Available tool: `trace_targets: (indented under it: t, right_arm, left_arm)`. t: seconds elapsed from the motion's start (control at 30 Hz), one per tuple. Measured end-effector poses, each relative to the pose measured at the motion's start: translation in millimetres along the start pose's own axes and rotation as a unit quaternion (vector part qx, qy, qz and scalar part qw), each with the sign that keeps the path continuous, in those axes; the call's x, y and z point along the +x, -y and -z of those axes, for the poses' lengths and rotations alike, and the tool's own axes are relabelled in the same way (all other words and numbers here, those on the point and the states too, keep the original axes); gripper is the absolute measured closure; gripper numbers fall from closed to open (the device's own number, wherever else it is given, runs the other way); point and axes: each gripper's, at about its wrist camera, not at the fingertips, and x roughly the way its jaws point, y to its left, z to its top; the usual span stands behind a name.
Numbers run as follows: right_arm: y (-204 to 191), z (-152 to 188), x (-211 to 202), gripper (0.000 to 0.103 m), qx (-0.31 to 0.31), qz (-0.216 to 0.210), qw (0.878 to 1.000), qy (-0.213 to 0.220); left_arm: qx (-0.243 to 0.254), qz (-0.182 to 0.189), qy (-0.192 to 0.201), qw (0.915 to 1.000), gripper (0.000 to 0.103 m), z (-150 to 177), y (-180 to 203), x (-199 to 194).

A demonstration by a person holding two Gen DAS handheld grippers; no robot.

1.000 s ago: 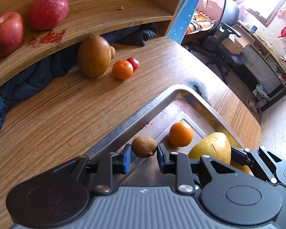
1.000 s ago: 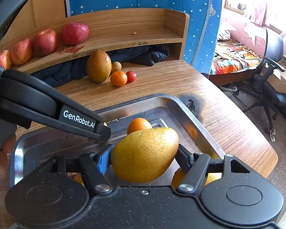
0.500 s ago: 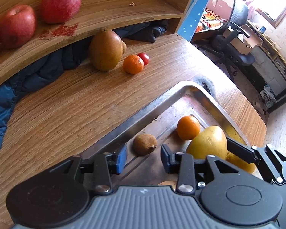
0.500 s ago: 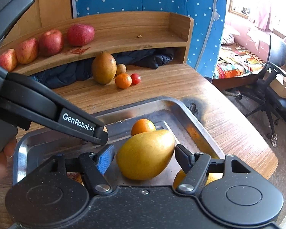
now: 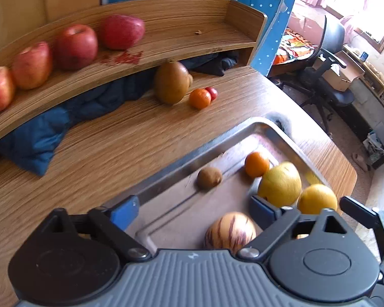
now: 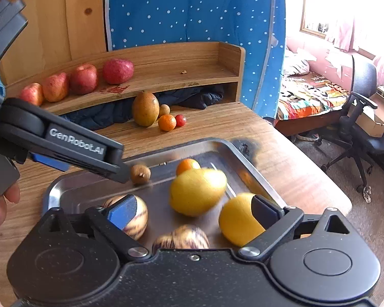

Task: Organize fruits
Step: 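Lower the kiwi and pear onto the tray and open both tools, then reach the left tool to the brown pear while the right tool reaches the tangerine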

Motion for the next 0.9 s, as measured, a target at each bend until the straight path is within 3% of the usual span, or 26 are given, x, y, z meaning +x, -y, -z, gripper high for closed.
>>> trace_targets:
  t: [0.57, 0.9]
  right_arm:
    - [-20, 54, -69, 0.001, -0.032, -0.042, 0.999, -0.004]
    - [-47, 51, -80, 0.001, -0.058, -0.087, 0.995, 0.002]
  left_arm:
    - [-0.042, -0.042, -0.01, 0.9982, 0.002, 97, -14, -60]
    - [-0.087, -0.079, -0.021, 0.9929, 0.001, 115, -42, -83]
